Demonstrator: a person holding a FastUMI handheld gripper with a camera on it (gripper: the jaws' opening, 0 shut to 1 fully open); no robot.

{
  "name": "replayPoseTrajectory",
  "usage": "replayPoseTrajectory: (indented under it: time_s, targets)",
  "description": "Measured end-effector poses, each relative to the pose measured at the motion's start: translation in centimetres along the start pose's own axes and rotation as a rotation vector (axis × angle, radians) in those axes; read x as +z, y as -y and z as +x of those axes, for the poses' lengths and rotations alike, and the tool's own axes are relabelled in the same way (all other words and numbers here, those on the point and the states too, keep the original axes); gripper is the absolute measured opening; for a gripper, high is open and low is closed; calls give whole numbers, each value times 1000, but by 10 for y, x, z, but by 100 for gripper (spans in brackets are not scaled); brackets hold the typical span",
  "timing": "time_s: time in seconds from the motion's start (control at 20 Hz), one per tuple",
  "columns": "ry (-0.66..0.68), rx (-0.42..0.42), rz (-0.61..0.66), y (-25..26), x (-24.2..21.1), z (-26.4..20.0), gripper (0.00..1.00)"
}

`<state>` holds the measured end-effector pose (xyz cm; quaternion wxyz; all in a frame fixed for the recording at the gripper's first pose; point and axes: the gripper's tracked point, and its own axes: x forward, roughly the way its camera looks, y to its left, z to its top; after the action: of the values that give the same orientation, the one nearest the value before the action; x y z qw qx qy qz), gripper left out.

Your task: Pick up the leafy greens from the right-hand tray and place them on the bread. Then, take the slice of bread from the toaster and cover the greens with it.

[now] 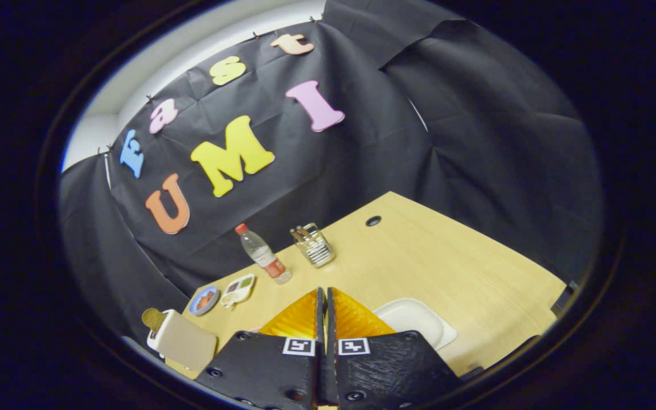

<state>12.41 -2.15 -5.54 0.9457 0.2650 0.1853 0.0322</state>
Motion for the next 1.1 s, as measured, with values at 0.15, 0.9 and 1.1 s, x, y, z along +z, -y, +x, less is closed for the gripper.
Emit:
replayPoseTrajectory:
  time_s: [0.15,0.9,1.1]
  targets:
    - [17,84,-19,-54,-5,-10,0]
    - [-229,323,120,-191,-150,40,0]
    - [-257,242,152,-146,-163,65,0]
